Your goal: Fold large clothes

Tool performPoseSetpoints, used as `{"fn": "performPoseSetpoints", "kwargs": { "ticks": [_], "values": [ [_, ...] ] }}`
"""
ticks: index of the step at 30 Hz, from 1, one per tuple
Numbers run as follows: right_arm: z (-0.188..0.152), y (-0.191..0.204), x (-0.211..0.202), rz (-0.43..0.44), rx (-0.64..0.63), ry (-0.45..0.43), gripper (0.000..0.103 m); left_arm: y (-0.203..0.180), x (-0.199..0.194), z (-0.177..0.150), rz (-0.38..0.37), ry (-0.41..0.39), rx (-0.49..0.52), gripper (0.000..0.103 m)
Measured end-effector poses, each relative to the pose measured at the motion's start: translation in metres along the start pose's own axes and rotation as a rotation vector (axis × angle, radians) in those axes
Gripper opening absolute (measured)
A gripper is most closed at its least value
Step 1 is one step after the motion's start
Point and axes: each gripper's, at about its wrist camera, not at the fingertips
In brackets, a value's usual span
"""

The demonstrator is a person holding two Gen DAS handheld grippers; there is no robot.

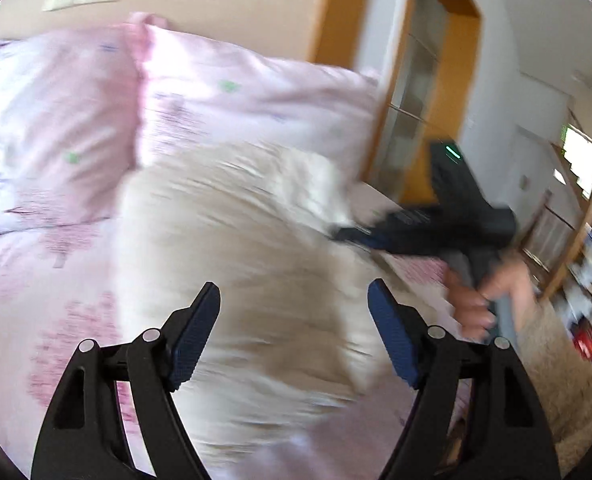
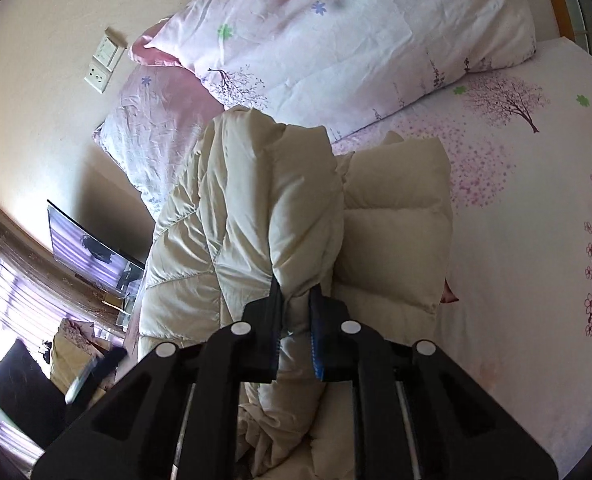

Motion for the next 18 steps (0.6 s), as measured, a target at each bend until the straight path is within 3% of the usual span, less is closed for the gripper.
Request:
{"fn": "performPoseSetpoints", "kwargs": {
  "ticks": [3,6,10,13,18],
  "values": [
    [0.000,-0.004,0.000,-0.004,0.017,-0.001,0.013,0.021,0.016,0.002,0.084,0.051,-0.033,0.077],
    [0.002,-0.018,0.005,-0.062,0.044,0.000,0.016,0.032,0.035,-0.007,0.117,0.125,-0.053,0.077],
    [0.001,-0.028,0.000,-0.110,0.064,0.002,0.034,0.036,0.034,-0.015,0.116,0.144,-0.073,0.077],
    [-0.008,-0.016,-0.029,-0.119,0.007,-0.051,0.045,0.041,0.029,-0.015,0.116,0.146,-0.087,0.077],
    [-0.039,0.013,-0.070,-0.064,-0.150,-0.130,0.045,0.044,0.028,-0.020,0.106,0.152,-0.115,0.077]
  ]
}}
Point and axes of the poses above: each gripper's, at about its wrist camera, not at the fingertips, and x roughly the way its jaws point, y to its left, z to its top, and after that the axes turned 2 degrees about x, right-handed
